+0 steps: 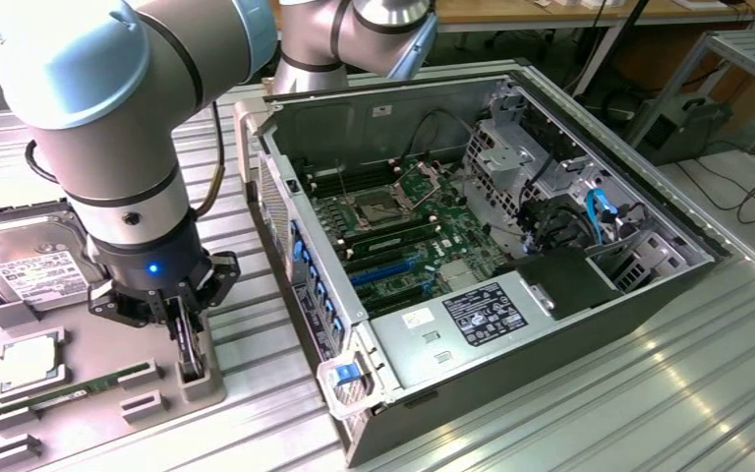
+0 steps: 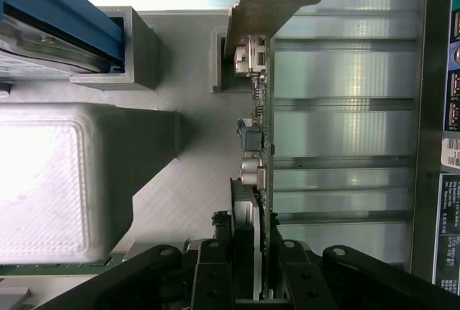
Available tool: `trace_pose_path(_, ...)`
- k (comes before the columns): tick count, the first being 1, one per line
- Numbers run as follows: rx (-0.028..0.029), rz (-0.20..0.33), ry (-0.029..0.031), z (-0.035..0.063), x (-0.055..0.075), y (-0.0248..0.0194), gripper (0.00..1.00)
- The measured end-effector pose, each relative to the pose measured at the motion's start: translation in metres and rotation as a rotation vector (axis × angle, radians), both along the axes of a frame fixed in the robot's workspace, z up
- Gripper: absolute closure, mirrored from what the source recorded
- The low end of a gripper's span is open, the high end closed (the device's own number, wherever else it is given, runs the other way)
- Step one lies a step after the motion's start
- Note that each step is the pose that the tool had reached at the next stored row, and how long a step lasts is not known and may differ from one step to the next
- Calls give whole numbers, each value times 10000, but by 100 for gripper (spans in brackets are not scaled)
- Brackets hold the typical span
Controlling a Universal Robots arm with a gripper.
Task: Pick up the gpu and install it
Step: 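Pick up the gpu and move the gpu toward the slot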
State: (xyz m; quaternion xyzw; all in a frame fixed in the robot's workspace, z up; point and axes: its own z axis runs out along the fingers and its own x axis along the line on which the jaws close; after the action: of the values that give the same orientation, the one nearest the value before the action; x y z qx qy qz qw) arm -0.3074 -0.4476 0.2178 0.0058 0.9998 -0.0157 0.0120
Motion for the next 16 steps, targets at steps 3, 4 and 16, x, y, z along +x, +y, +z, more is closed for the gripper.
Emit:
trace_pose_path(3, -1, 0, 1, 19, 0, 0, 72)
trace_pose_path(4, -1, 0, 1, 36, 0, 0, 72)
trace_pose_path(16, 0, 0, 0, 213, 0, 0, 72)
